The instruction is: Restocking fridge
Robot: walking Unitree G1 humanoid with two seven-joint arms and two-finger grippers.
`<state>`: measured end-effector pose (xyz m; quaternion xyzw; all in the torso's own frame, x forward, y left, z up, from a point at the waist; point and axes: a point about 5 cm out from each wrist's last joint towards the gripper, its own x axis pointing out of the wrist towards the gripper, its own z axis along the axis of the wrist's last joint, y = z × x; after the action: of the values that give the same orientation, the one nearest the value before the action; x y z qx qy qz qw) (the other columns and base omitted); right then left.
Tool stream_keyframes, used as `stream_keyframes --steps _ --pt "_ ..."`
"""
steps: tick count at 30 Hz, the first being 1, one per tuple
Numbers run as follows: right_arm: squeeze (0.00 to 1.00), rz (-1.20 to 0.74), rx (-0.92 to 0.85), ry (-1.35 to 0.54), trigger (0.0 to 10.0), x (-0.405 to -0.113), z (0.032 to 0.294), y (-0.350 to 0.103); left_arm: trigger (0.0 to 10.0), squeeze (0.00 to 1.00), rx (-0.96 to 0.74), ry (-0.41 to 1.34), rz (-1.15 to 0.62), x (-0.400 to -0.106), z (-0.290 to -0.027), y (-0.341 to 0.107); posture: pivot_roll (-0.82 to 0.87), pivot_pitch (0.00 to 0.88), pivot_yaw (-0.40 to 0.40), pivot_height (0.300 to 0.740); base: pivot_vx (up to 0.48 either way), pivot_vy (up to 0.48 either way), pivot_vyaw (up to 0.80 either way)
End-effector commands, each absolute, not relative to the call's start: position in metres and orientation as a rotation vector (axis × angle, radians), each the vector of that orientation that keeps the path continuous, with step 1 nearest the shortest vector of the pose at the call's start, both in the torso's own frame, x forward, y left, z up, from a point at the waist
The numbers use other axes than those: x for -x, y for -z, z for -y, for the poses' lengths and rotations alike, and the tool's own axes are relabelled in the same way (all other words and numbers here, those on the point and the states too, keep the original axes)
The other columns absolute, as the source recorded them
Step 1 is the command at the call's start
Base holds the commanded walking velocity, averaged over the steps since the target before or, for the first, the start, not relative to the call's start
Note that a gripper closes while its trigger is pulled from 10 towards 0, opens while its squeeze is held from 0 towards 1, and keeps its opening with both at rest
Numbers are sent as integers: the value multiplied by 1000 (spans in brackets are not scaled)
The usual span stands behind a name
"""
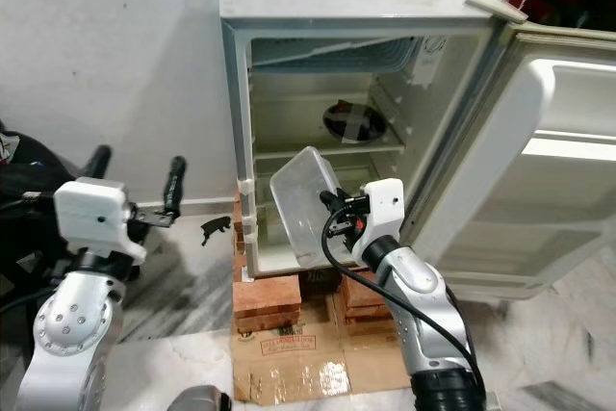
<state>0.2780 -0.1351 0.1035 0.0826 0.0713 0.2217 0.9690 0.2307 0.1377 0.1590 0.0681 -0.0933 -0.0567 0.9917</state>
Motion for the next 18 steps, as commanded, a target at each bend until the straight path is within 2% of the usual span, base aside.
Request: stream_keyframes --steps 1,10,18 --pt "0 -127 -154 -443 10000 -280 136 -107 10000 0 -96 85 123 -233 -141 -150 113 0 -64 740 0 0 0" --pt "0 -138 -150 -433 10000 -278 138 -105 10000 0 -60 96 43 -228 -143 -131 106 0 -64 740 28 0 0" --pt "0 -138 -148 -431 10000 -280 136 -105 10000 0 -45 139 20 -226 -140 -127 109 0 -69 740 314 0 0"
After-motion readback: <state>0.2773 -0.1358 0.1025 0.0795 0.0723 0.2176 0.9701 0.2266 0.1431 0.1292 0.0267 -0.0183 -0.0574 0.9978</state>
